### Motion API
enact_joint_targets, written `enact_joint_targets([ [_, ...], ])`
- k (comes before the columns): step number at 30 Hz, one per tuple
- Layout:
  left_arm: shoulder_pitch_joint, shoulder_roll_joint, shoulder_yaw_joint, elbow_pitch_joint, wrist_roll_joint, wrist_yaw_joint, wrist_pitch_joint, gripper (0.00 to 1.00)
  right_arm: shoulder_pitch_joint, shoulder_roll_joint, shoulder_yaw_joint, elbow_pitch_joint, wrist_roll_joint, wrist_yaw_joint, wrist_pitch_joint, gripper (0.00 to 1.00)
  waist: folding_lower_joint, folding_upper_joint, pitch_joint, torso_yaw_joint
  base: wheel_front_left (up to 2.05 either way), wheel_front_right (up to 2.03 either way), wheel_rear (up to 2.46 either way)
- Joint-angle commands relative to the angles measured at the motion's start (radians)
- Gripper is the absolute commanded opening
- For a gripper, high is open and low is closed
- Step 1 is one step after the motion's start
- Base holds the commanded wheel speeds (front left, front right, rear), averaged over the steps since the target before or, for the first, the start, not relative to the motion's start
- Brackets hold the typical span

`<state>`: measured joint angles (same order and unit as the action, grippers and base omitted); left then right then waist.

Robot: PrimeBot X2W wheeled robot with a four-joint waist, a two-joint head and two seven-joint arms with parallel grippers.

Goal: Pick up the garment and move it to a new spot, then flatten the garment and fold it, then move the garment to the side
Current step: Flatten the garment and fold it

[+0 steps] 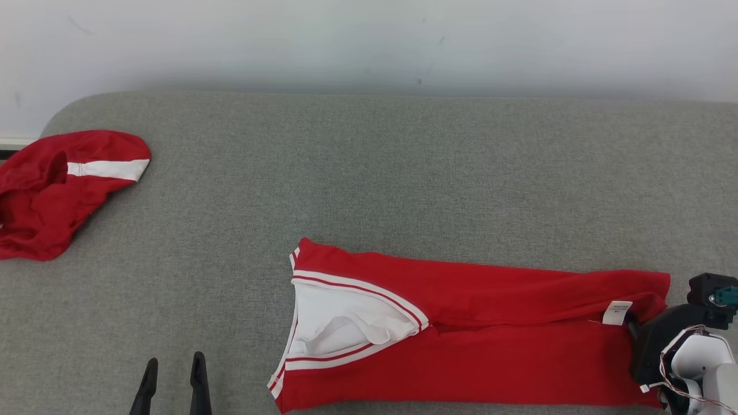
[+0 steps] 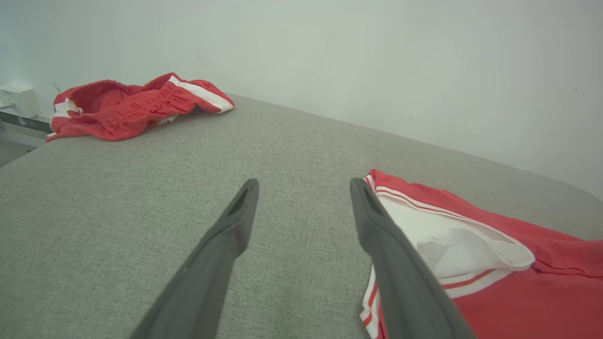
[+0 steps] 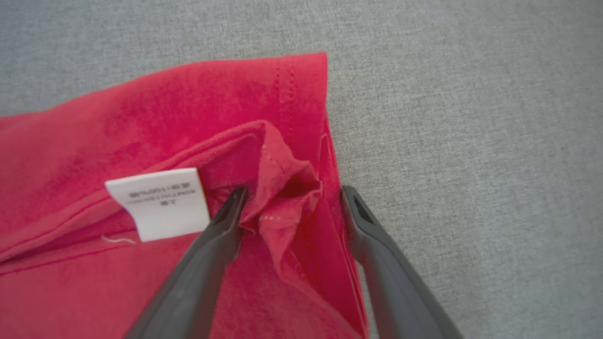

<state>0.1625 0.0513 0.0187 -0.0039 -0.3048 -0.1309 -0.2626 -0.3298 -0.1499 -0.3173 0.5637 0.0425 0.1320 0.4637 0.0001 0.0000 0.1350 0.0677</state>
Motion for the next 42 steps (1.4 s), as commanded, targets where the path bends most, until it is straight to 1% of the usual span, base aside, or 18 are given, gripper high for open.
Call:
enact_joint_targets([
  [1,-0.009,-0.002,0.002,0.001,0.000,0.001,-0.003,1.00,0.016,0.007,-0.004,0.016,-0.008,-0.003,0.014,1.00,-0.0001,0.0000,0.003,0.004,0.00,0.00,0.00],
  [6,-0.008,-0.002,0.003,-0.001,0.001,0.001,-0.003,1.00,0.021,0.024,-0.014,0.029,-0.021,-0.003,0.039,1.00,-0.0001,0.0000,0.008,0.005,0.00,0.00,0.00],
  [9,-0.010,-0.002,0.001,-0.003,0.004,0.001,-0.003,1.00,0.033,0.020,-0.027,0.035,-0.042,-0.003,0.058,1.00,-0.0001,0.0000,0.009,0.004,0.00,0.00,0.00],
  [12,-0.009,-0.002,0.000,-0.006,0.003,0.001,-0.003,1.00,0.037,0.012,-0.048,0.024,-0.057,-0.004,0.054,1.00,-0.0001,0.0000,0.011,0.002,0.00,0.00,0.00],
  [18,-0.010,-0.002,-0.002,-0.008,0.003,0.001,-0.003,1.00,0.044,0.037,-0.054,0.020,-0.067,-0.004,0.069,1.00,-0.0001,0.0000,0.016,-0.003,0.00,0.00,0.00],
  [22,-0.014,-0.002,-0.007,-0.008,0.007,0.001,-0.003,1.00,0.043,0.047,-0.047,0.039,-0.056,-0.004,0.082,1.00,-0.0001,0.0000,0.021,-0.001,0.00,0.00,0.00],
  [23,-0.014,-0.002,-0.008,-0.008,0.007,0.001,-0.003,1.00,0.043,0.046,-0.047,0.043,-0.054,-0.004,0.082,0.91,-0.0001,0.0000,0.022,0.000,0.00,0.00,0.00],
  [24,-0.014,-0.002,-0.008,-0.007,0.008,0.001,-0.003,1.00,0.042,0.044,-0.048,0.046,-0.053,-0.004,0.080,0.40,-0.0001,0.0000,0.023,0.001,0.00,0.00,0.00],
  [25,-0.014,-0.002,-0.008,-0.006,0.008,0.001,-0.003,1.00,0.041,0.042,-0.049,0.050,-0.054,-0.004,0.078,0.00,-0.0001,0.0000,0.024,0.003,0.00,0.00,0.00],
  [34,-0.004,-0.002,-0.005,-0.004,0.002,0.001,-0.003,1.00,0.030,0.025,-0.071,0.038,-0.062,-0.004,0.046,0.00,-0.0001,0.0000,0.016,0.000,0.00,0.00,0.00],
  [42,0.010,-0.001,-0.006,0.000,-0.001,0.001,-0.003,1.00,0.011,0.005,-0.144,-0.019,-0.080,-0.004,0.006,0.00,-0.0001,0.0000,-0.007,-0.021,0.00,0.00,0.00],
])
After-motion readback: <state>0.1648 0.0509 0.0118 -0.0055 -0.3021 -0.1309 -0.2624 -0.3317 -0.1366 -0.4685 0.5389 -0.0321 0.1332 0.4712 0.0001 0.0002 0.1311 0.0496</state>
